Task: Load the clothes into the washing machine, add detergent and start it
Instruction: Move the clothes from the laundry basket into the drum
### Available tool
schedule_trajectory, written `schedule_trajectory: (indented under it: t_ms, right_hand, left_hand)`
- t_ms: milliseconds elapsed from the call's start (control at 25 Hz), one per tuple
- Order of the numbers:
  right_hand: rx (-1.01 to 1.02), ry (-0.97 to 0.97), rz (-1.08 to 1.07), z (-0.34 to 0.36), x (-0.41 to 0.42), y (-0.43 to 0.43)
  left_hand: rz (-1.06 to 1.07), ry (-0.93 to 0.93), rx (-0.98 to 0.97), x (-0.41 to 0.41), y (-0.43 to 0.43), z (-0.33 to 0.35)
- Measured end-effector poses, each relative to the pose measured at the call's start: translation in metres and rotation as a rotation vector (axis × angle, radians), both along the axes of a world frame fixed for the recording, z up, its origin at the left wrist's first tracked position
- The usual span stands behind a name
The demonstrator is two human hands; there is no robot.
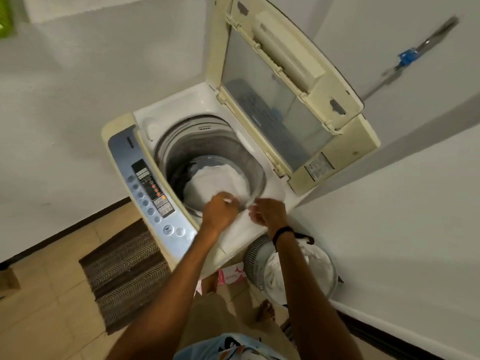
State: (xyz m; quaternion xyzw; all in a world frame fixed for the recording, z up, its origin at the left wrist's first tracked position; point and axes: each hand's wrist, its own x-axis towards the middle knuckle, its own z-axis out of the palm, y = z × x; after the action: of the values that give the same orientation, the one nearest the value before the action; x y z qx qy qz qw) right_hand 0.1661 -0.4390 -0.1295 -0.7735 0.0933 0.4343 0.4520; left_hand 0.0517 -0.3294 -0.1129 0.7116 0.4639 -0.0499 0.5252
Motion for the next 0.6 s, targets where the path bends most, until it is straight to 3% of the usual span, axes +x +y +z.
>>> schedule_trajectory:
  t_ms: [160,280,360,440,600]
  right_hand:
    - [0.086,0.014,-0.052,-0.025,-0.016,-0.075]
    - [0.036,0.029,-0.123,-0.049,-0.019,-0.130]
    - [-0.035,0.057,-0.221,-0.073,-0.017,-0.168]
    - [-0.136,0.128,-0.190,-0.114,-0.013,-0.211]
    - [-0.269,0.358,-0.174,-0.220,-0.004,-0.290]
  left_hand:
    - [-0.260,0.022,-0.040,0.011,-0.094,-0.027]
    - [-0.284,0.134,0.267,0.024,-0.136,-0.034]
    - [-0.229,0.066,0.450,0.033,-0.157,-0.045]
    - [-0.347,0.016,0.508,0.041,-0.189,-0.074]
    - [-0.580,0.295,0.169,0.059,-0.250,-0.164]
